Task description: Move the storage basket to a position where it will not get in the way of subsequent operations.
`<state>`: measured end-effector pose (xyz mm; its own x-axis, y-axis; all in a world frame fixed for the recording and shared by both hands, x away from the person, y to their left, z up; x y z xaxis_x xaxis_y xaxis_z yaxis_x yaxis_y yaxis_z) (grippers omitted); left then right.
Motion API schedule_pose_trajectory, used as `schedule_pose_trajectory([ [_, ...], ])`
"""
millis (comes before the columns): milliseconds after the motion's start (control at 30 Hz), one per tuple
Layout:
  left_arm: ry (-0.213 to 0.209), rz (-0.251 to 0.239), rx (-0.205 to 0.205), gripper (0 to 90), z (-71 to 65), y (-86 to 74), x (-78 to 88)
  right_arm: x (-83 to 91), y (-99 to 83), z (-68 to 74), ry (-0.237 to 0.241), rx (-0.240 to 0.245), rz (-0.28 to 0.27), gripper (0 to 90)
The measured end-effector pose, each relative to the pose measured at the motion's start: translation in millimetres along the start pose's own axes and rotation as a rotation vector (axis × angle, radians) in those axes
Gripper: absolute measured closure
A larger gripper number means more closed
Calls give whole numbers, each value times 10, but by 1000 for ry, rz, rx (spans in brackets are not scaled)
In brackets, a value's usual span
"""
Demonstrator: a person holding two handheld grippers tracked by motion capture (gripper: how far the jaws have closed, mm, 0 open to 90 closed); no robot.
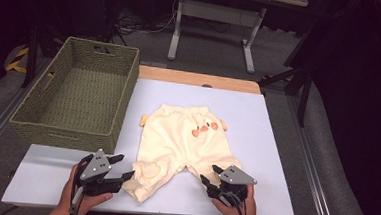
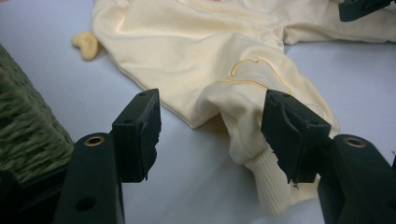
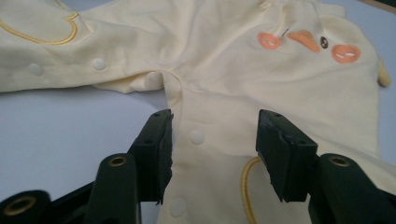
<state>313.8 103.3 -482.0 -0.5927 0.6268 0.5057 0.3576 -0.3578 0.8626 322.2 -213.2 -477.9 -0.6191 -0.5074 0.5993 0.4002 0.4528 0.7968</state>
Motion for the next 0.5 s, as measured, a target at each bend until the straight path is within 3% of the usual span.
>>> schedule_pose_trajectory([
  [233,-31,84,-16,393,-57,-108,-110,-144,6,57,21,33,70,481],
  [367,-58,139,-14,444,-79,-177,-166,-215,24,91,34,56,102,502],
  [500,-79,189,-27,492,-112,-241,-227,-318,-9,78,32,72,180,561],
])
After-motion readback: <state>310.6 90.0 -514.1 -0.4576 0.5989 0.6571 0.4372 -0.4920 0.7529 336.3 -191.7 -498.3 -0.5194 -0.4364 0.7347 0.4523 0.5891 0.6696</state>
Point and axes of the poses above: each handheld gripper's, and its own axes: x roughly backward along the jaws, y roughly out of its top, z roughly to its left, the point moved 6 cm from there along -x, roughly forward along the jaws, and after that the axes turned 3 degrees about y, right-handed, at the moved point
